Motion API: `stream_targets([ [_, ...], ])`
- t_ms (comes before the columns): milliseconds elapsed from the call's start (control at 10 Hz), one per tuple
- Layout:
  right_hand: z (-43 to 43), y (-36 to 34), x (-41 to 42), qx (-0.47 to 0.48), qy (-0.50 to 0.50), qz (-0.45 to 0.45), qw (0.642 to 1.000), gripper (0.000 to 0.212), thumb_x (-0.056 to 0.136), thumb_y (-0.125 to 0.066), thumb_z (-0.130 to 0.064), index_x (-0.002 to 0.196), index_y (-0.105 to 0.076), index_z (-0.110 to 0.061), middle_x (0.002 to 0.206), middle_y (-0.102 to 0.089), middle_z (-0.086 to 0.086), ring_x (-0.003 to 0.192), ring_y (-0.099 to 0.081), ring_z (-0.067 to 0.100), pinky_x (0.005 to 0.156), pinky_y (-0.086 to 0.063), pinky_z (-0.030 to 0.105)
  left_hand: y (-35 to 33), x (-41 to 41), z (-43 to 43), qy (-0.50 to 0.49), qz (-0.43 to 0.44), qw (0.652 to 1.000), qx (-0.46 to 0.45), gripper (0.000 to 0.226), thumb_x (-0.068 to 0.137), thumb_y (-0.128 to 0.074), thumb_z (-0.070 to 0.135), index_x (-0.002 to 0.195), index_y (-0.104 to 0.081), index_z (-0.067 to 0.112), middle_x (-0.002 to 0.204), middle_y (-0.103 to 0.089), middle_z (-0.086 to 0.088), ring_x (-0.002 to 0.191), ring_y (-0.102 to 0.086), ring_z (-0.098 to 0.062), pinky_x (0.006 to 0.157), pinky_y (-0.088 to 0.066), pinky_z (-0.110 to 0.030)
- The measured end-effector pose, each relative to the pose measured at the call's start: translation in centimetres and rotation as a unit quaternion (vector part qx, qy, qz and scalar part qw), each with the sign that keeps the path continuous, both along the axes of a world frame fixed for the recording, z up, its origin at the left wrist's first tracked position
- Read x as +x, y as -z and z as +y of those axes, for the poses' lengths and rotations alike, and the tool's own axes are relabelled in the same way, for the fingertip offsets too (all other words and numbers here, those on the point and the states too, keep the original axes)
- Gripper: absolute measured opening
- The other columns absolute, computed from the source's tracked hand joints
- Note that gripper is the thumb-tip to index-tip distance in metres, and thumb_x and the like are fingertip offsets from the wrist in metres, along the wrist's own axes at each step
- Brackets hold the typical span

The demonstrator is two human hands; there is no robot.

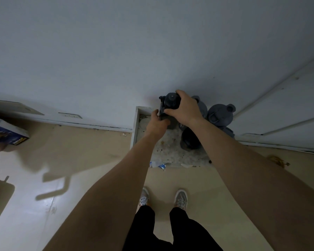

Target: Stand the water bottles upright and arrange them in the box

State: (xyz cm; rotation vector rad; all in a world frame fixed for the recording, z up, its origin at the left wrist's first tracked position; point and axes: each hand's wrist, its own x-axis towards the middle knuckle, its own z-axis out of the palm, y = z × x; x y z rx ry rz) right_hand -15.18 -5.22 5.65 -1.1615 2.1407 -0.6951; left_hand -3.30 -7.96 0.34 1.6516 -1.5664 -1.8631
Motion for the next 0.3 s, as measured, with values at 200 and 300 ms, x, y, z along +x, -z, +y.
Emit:
stream_targets([
  [200,0.9,-3.3,-0.4,0.002,0.018,0.032,0.999,0.079,0.087,-0.069,-0.042,0.151,-0.034,-0.012,0.151,-0.041,0.012,0.137,-0.042,0.031,0.110,-0.039,0.043,-3.9,1.8,-0.7,0.067,-0.075,0.987,-0.125,0.070,0.095,-0.058,0.034,0.155,-0.025,0.017,0.155,-0.040,-0.011,0.138,-0.043,-0.029,0.096,-0.038,-0.031],
  [300,2.2,-5.8,-1.0,0.013,0.023,0.087,0.996,0.078,0.087,-0.066,-0.044,0.151,-0.034,-0.015,0.150,-0.039,0.013,0.136,-0.040,0.033,0.108,-0.041,0.048,-6.7,3.1,-1.7,0.103,-0.108,0.968,-0.203,0.072,0.091,-0.061,0.040,0.153,-0.032,0.017,0.155,-0.041,-0.011,0.139,-0.043,-0.030,0.108,-0.037,-0.041],
])
